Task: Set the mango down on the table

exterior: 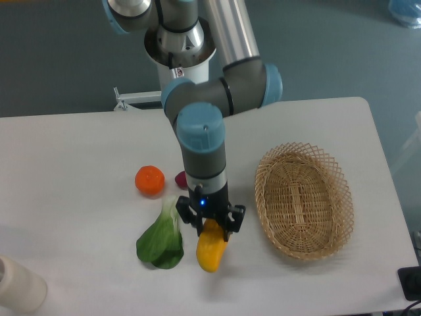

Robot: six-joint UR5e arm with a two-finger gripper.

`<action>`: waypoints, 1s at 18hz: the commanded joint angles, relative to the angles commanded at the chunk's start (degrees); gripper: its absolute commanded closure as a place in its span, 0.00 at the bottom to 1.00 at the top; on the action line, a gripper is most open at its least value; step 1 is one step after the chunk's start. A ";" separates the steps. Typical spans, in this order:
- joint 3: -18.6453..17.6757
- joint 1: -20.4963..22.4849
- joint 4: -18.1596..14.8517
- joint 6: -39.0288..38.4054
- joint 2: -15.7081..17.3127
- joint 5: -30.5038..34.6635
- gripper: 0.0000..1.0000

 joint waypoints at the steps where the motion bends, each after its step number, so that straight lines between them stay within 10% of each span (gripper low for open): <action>1: 0.18 -0.18 -0.17 0.88 -0.45 0.00 0.50; 18: 0.63 -0.62 -0.35 1.68 -4.14 0.88 0.47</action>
